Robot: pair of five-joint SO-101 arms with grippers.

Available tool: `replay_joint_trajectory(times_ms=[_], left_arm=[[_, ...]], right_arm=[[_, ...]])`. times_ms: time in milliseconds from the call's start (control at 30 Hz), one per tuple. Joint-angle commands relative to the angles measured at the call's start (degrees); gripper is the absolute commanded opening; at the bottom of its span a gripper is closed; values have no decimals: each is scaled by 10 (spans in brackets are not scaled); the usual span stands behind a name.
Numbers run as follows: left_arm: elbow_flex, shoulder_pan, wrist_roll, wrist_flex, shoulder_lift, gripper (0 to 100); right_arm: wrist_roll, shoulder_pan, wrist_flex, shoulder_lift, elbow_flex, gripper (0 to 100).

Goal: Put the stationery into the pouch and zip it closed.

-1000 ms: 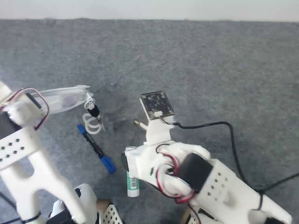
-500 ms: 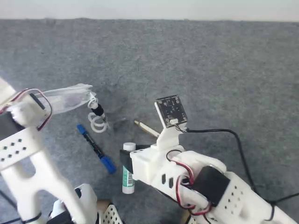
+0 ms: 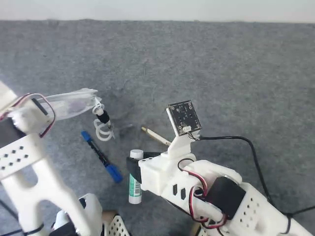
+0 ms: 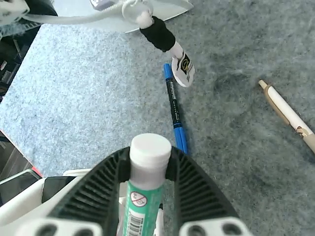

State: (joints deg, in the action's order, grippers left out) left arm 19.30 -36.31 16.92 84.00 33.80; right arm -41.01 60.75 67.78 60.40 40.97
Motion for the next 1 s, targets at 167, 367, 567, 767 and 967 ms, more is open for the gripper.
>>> replay_joint_trajectory(times_ms=[167,367,567,767,967], left_arm=[[-13,25,-4,-15,27,12],[-13,89,-4,-16,27,12],[-22,127,7,-16,27,12],[-22,146,7,-16,27,12],[-22,161,7,-17,27,12]], right_arm=[[-3,1,-15,17,-10,6],[-3,-12,-15,66,-16,6],[-3,-78,-15,181,-15,6],[32,-112,-62,240,-4,6],[63,-160,-192,248,48,6]])
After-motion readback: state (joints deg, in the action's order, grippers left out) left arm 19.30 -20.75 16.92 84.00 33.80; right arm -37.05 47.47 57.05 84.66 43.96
